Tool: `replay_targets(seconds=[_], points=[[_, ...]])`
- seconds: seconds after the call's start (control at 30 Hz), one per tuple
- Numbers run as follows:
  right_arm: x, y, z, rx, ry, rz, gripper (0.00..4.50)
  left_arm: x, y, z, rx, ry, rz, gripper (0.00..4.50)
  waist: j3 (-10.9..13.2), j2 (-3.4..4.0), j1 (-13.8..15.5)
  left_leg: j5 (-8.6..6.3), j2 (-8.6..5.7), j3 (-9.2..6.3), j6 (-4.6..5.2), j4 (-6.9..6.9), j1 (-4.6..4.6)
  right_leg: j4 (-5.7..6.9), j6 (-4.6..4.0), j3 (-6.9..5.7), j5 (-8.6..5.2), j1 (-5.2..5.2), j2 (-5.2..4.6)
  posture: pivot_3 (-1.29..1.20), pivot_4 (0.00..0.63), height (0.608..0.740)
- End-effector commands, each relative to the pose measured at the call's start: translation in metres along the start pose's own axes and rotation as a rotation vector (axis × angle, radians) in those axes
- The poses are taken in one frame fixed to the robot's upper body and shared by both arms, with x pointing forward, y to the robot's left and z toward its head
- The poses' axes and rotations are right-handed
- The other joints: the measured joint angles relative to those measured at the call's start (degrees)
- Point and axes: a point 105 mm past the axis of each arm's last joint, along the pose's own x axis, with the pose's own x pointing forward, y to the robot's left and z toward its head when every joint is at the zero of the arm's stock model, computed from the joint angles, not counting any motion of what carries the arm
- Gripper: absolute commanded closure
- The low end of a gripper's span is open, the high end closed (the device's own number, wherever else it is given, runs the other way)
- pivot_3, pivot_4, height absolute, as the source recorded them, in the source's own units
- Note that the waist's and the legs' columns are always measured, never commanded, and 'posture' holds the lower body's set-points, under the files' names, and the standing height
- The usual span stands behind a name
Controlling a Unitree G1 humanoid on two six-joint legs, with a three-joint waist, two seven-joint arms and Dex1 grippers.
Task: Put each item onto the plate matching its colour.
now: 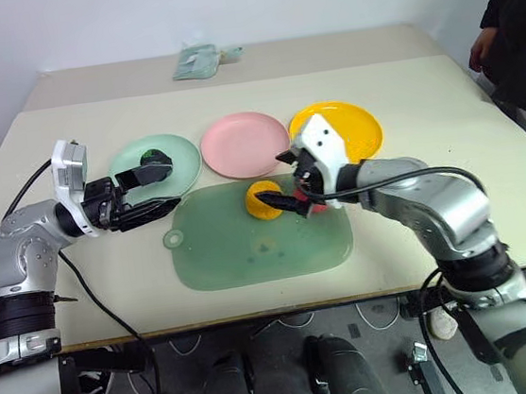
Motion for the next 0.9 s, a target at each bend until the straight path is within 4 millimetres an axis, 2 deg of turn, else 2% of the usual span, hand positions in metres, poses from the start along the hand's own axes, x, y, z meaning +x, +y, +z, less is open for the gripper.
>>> replay_targets(seconds=[0.03, 0.17, 0.3, 0.5, 0.53, 0.57, 0.63, 0.77, 0.83, 0.9], points=[[0.010, 0.000, -0.005, -0.045, 0.050, -0.005, 0.00, -0.002, -0.003, 0.007, 0.051, 0.010, -0.006, 0.05, 0.0, 0.00, 0.3, 0.00, -0.01, 0.00, 0.00, 0.00, -0.03, 0.00, 0.00, 0.00, 0.00, 0.00, -0.02, 0.00, 0.150, 0.740], [0.015, -0.003, -0.016, -0.040, 0.101, -0.012, 0.00, -0.003, -0.007, 0.001, 0.095, 0.045, 0.005, 0.05, 0.0, -0.01, 0.1, 0.00, -0.03, 0.05, 0.01, 0.01, -0.06, -0.05, 0.00, 0.01, 0.00, 0.00, -0.07, 0.00, 0.150, 0.740], [0.017, -0.014, -0.016, -0.014, 0.105, -0.051, 0.00, -0.006, -0.010, 0.002, 0.111, 0.034, 0.018, 0.05, 0.0, -0.01, 0.2, 0.00, -0.01, 0.02, 0.01, 0.01, -0.03, -0.01, 0.00, 0.00, 0.00, -0.01, -0.03, 0.00, 0.150, 0.740], [0.021, -0.005, -0.020, 0.013, 0.108, 0.013, 0.00, -0.007, -0.010, 0.002, 0.125, 0.029, 0.027, 0.05, 0.0, 0.00, 0.2, 0.00, -0.01, 0.03, 0.01, 0.01, -0.04, -0.02, 0.01, 0.00, 0.00, -0.01, -0.04, 0.00, 0.150, 0.740], [0.021, -0.004, -0.020, 0.016, 0.106, 0.018, 0.52, -0.007, -0.010, 0.002, 0.127, 0.028, 0.028, 0.00, 0.0, -0.01, 0.1, 0.00, -0.01, 0.03, 0.01, 0.00, -0.04, -0.02, 0.01, 0.00, 0.00, -0.01, -0.04, 0.00, 0.150, 0.740], [0.021, -0.003, -0.018, 0.022, 0.092, 0.021, 0.78, -0.007, -0.010, 0.002, 0.127, 0.028, 0.029, 0.00, 0.0, 0.00, 0.1, -0.01, -0.01, 0.03, 0.01, 0.00, -0.04, -0.02, 0.01, 0.00, 0.00, -0.01, -0.03, 0.00, 0.150, 0.740], [0.020, -0.001, -0.007, 0.039, 0.043, 0.032, 1.43, -0.008, -0.010, 0.002, 0.127, 0.028, 0.031, 0.00, 0.0, 0.00, 0.1, 0.00, -0.01, 0.02, 0.01, 0.00, -0.04, -0.02, 0.01, 0.00, 0.00, -0.02, -0.03, 0.00, 0.150, 0.740], [0.014, -0.003, 0.034, 0.143, -0.155, 0.043, 1.52, -0.007, -0.009, 0.001, 0.126, 0.026, 0.030, 0.00, 0.0, 0.00, 0.1, 0.00, 0.00, 0.03, 0.01, -0.01, -0.04, 0.00, 0.02, 0.00, 0.01, -0.03, -0.02, 0.00, 0.150, 0.740], [0.007, -0.017, 0.052, 0.204, -0.251, -0.006, 1.52, -0.006, -0.008, 0.002, 0.128, 0.017, 0.033, 0.00, 0.0, 0.01, 0.1, 0.00, 0.00, 0.04, 0.01, -0.01, -0.04, 0.00, 0.05, 0.00, 0.03, -0.03, -0.02, 0.00, 0.150, 0.740], [-0.005, -0.065, 0.058, 0.218, -0.301, -0.236, 1.52, -0.004, -0.003, 0.006, 0.164, -0.005, 0.056, 0.00, 0.0, 0.01, 0.3, 0.00, 0.00, 0.05, 0.00, 0.00, -0.04, 0.00, 0.05, 0.00, 0.03, -0.03, -0.03, 0.00, 0.150, 0.740]])
